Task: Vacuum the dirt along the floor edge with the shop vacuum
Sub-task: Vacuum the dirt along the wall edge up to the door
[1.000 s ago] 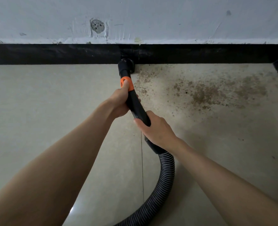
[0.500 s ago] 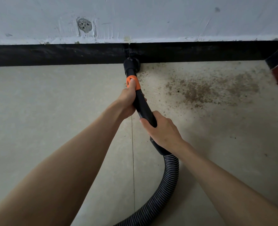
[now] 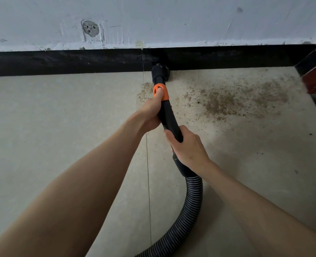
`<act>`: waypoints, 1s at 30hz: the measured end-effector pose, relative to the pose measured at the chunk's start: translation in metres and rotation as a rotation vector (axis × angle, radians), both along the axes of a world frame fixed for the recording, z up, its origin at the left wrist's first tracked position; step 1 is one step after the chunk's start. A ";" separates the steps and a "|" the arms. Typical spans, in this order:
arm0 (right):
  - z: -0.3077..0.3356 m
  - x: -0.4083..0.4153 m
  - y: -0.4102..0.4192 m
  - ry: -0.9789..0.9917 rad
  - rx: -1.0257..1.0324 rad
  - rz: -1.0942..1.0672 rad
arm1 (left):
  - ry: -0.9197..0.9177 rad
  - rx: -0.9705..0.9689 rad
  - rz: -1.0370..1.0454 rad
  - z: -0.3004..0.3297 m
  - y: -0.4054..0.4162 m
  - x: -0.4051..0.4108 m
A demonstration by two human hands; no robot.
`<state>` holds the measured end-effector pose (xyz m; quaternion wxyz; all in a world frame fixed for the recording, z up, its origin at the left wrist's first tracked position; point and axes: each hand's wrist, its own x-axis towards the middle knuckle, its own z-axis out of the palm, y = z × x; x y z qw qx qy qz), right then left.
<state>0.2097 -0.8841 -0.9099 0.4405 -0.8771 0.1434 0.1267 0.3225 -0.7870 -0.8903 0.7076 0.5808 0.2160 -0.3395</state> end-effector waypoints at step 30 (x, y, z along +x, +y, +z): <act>0.016 -0.029 0.011 0.109 0.067 0.034 | 0.096 -0.073 0.096 0.011 0.015 -0.028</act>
